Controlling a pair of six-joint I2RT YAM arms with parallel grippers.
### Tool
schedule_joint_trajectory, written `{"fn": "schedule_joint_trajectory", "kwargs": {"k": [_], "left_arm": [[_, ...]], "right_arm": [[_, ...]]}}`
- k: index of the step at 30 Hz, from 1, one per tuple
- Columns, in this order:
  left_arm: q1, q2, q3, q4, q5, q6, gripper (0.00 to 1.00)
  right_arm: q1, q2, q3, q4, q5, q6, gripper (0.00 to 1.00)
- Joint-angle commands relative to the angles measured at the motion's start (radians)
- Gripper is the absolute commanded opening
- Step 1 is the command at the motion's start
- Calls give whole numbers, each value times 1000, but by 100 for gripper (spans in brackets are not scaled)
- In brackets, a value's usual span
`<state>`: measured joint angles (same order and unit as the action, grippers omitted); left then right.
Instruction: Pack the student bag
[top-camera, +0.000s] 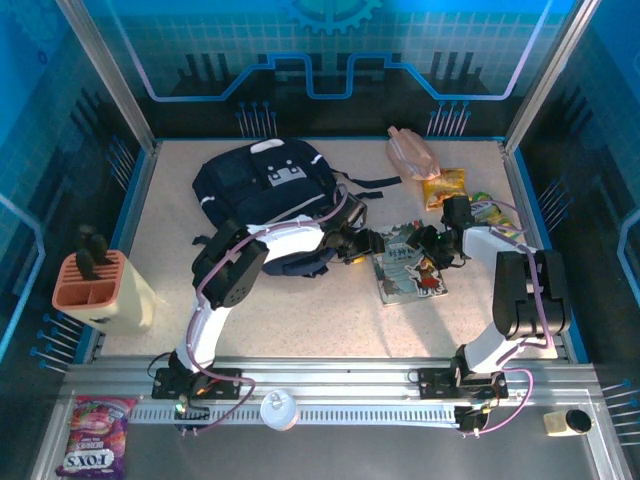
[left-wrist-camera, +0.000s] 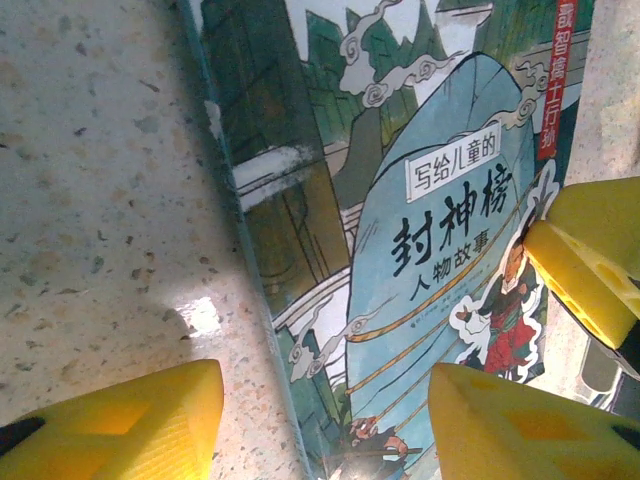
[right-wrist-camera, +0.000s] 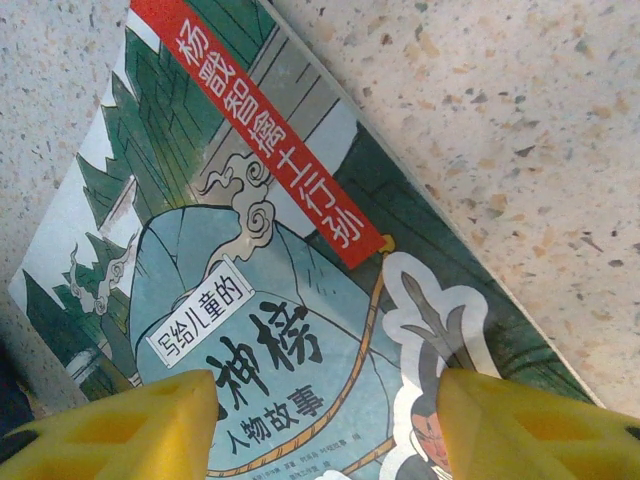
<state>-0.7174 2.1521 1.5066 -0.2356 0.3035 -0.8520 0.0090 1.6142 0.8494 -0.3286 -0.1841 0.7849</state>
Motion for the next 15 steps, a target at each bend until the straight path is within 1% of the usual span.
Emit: {"fn": "schedule_joint_trajectory", "kwargs": {"k": [1, 6, 11, 15], "left_arm": [[-7, 34, 41, -15, 28, -16, 56], [-7, 60, 52, 8, 52, -35, 51], [-7, 69, 57, 43, 90, -40, 50], [-7, 55, 49, 90, 114, -27, 43]], "right_arm": [[-22, 22, -26, 0, -13, 22, 61], [-27, 30, -38, 18, -32, 36, 60], [-32, 35, -46, 41, -51, 37, 59], [-34, 36, -50, 43, -55, 40, 59]]}}
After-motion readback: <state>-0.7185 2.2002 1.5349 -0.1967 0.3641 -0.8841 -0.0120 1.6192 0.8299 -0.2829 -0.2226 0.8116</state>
